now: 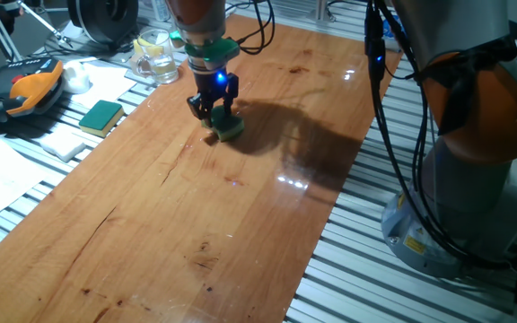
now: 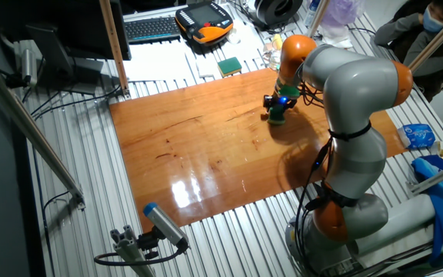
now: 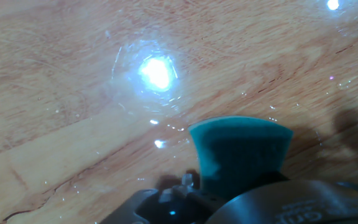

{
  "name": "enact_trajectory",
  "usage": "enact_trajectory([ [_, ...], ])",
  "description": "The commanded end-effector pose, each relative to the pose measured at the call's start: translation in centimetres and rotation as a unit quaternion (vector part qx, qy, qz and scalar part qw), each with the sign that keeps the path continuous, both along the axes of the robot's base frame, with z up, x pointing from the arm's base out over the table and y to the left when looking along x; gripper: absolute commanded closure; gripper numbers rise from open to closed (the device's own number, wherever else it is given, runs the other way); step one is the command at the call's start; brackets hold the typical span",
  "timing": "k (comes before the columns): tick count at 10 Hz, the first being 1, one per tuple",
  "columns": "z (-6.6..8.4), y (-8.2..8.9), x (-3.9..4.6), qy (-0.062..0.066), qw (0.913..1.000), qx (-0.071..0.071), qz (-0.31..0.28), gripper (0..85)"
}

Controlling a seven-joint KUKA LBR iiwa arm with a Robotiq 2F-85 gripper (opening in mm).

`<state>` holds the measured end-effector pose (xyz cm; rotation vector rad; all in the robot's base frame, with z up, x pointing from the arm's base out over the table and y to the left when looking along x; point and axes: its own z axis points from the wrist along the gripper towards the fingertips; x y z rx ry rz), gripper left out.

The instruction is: Clean the tabletop with a sponge

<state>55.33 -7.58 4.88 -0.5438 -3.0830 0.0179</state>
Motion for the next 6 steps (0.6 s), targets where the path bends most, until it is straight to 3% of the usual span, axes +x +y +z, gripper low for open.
enact_trajectory([
  [1,0.1,0.0,-0.04,0.002,1.0000,0.000,0.002,34.0],
  [3,0.0,0.1,-0.10,0.003,1.0000,0.003,0.002,34.0],
  [5,-0.8,0.3,-0.40,-0.010,1.0000,0.001,0.002,34.0],
  [6,-1.2,0.4,-0.53,-0.015,0.9999,-0.001,0.003,51.0],
])
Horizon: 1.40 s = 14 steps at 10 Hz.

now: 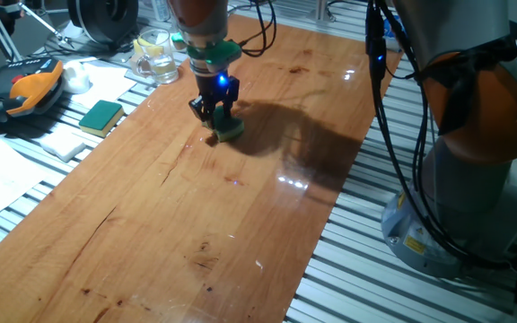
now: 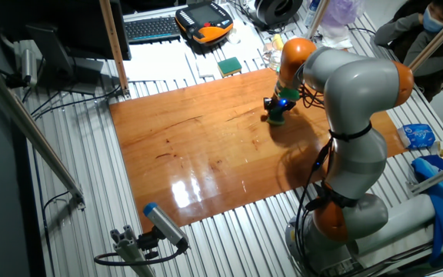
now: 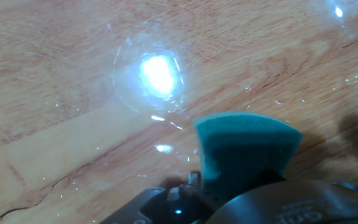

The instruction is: Clean the tabletop with a sponge

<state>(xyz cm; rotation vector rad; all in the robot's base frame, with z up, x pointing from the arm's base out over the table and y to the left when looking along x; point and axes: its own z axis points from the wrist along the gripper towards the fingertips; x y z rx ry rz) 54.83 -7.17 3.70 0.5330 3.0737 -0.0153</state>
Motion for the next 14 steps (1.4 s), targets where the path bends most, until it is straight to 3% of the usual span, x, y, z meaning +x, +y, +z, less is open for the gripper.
enact_trajectory([
  [1,-0.1,0.1,-0.10,0.000,1.0000,-0.001,0.003,51.0],
  [5,0.8,-0.2,0.30,0.014,0.9999,0.001,0.005,51.0],
  [11,-0.3,-0.1,0.32,-0.005,0.9999,-0.010,0.009,51.0],
  [14,-0.9,-1.1,0.41,-0.009,0.9996,-0.015,0.023,51.0],
])
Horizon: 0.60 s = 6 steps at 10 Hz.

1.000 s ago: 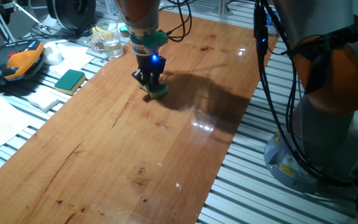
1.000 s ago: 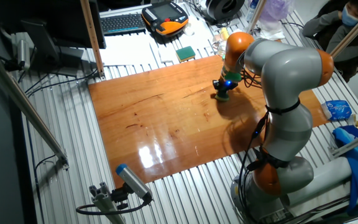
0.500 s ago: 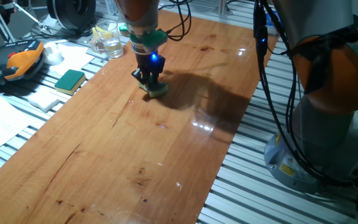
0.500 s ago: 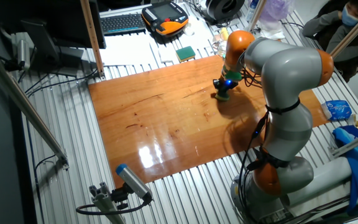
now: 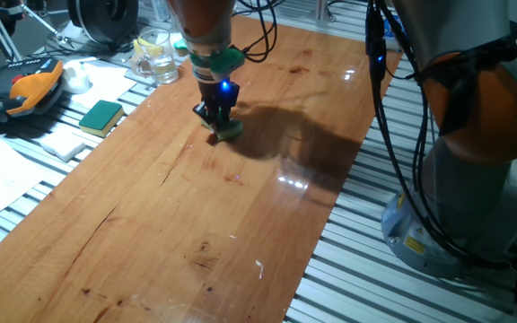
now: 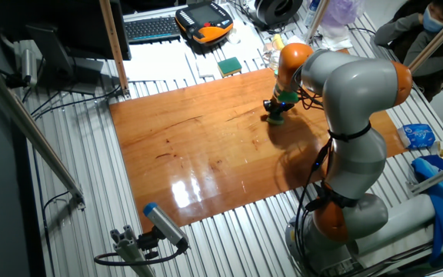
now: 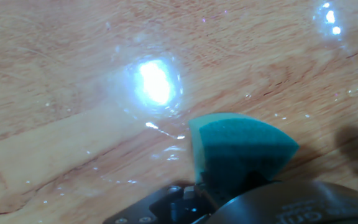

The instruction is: Clean the tabletop with a sponge

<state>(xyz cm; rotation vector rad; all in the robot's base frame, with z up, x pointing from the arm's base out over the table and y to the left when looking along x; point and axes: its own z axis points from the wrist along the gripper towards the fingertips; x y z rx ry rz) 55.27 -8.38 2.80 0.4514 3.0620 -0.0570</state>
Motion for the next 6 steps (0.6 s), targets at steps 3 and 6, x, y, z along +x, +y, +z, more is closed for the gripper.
enact_trajectory([
  [3,0.6,-0.8,0.34,0.008,0.9999,-0.004,0.008,51.0],
  [6,0.7,-1.6,0.73,0.007,0.9999,-0.006,0.014,51.0],
])
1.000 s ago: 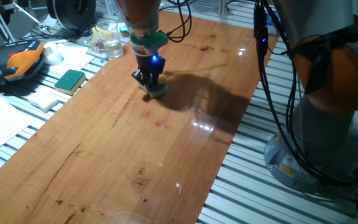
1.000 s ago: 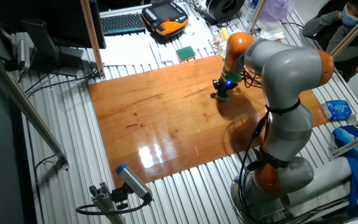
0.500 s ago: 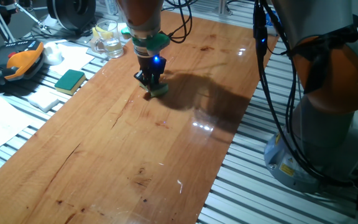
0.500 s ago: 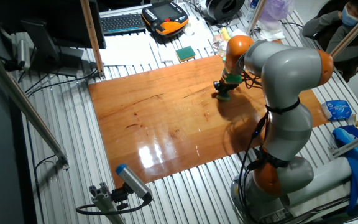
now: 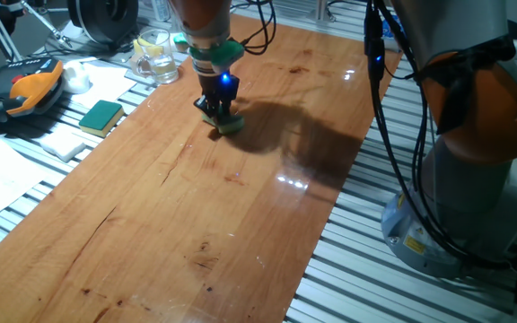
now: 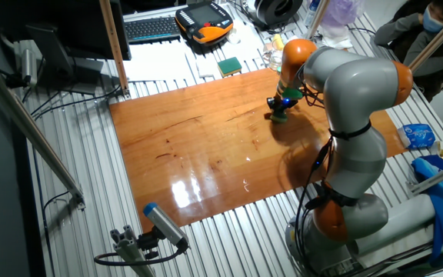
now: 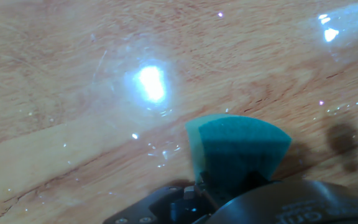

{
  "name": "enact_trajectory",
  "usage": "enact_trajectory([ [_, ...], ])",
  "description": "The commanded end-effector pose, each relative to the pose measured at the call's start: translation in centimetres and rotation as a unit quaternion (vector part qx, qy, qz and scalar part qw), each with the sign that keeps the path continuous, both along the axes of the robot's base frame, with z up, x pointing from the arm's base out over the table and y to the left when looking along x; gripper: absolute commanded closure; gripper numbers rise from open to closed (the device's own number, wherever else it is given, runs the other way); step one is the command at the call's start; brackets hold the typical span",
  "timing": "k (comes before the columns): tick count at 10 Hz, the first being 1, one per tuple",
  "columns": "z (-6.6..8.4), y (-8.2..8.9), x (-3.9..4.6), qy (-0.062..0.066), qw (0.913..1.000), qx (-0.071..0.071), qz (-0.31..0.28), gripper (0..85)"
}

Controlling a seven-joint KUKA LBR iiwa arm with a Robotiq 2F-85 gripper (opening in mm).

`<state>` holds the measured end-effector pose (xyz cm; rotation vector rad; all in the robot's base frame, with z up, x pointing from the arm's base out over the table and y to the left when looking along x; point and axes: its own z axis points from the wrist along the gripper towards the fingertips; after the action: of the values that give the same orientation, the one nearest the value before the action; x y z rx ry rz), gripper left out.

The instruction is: Clean the tabletop with a sponge

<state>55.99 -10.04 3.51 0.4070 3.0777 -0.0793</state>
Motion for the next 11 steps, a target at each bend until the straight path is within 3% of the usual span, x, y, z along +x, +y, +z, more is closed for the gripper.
enact_trajectory([
  [1,-0.1,-0.2,-0.03,-0.001,1.0000,-0.001,0.002,51.0],
  [8,-0.1,-2.6,-0.32,-0.004,0.9997,0.002,0.023,51.0],
  [11,0.6,-4.2,-0.26,0.000,0.9993,0.009,0.036,51.0],
])
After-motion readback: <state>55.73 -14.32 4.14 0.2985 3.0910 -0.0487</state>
